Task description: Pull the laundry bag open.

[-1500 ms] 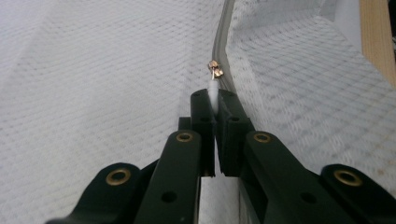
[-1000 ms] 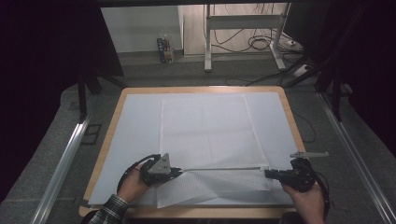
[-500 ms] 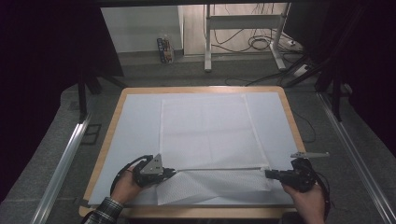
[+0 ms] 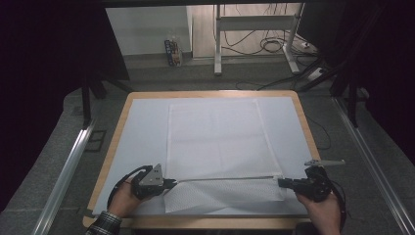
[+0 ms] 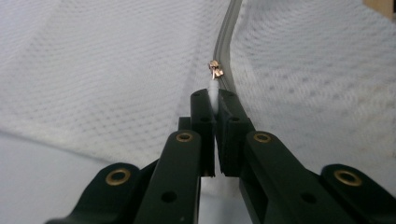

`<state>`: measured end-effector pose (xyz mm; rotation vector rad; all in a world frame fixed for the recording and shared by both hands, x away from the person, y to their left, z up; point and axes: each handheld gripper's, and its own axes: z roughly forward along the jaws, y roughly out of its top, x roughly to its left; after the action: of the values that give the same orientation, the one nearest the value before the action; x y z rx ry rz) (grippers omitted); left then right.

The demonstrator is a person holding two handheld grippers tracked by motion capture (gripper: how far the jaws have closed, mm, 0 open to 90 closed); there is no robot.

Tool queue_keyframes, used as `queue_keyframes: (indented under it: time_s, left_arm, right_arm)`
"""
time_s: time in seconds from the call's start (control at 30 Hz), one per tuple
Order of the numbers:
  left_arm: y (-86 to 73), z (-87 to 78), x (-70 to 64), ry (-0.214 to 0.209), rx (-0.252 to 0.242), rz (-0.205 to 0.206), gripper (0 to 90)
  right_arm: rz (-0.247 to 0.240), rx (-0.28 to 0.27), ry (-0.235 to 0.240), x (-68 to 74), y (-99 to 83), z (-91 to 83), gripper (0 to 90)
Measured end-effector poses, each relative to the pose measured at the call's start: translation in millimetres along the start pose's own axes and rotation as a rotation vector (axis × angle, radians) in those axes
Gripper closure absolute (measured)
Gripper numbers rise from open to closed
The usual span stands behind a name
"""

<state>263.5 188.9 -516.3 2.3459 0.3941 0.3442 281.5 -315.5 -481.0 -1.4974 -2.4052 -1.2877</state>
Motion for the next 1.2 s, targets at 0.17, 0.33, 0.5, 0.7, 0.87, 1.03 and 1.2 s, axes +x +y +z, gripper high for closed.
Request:
queue_keyframes:
  time_s: [0.17,0.33,0.5,0.7,0.87,1.03,1.2]
  left_arm:
    - [-4.2,-5.1,-0.2,0.008,0.001,-0.006,87.5]
    - [-6.5,-9.0,-1.6,0.006,-0.009,-0.008,87.5]
    - [-8.0,-10.8,-1.9,0.005,-0.012,-0.013,87.5]
    - [-16.9,-17.7,0.7,0.034,-0.002,-0.039,87.5]
    - [-32.2,-30.1,3.3,0.067,-0.009,-0.087,87.5]
    - [-35.3,-31.8,0.5,0.068,0.0,-0.086,87.6]
    - [-37.6,-33.8,0.0,0.076,0.003,-0.086,87.5]
  right_arm:
    - [0.002,0.003,0.001,0.1,-0.3,0.9,85.7]
    - [0.0,0.006,0.012,0.7,-0.2,1.6,85.7]
    - [0.001,0.006,0.02,0.9,-0.4,2.0,85.7]
    - [0.008,0.005,0.007,-0.9,-1.6,0.4,85.7]
    - [0.025,-0.011,-0.013,-6.3,-3.1,-5.6,85.7]
    - [0.026,-0.009,-0.01,-6.3,-3.2,-5.3,85.7]
    - [0.028,-0.008,0.003,-5.8,-3.3,-5.1,85.7]
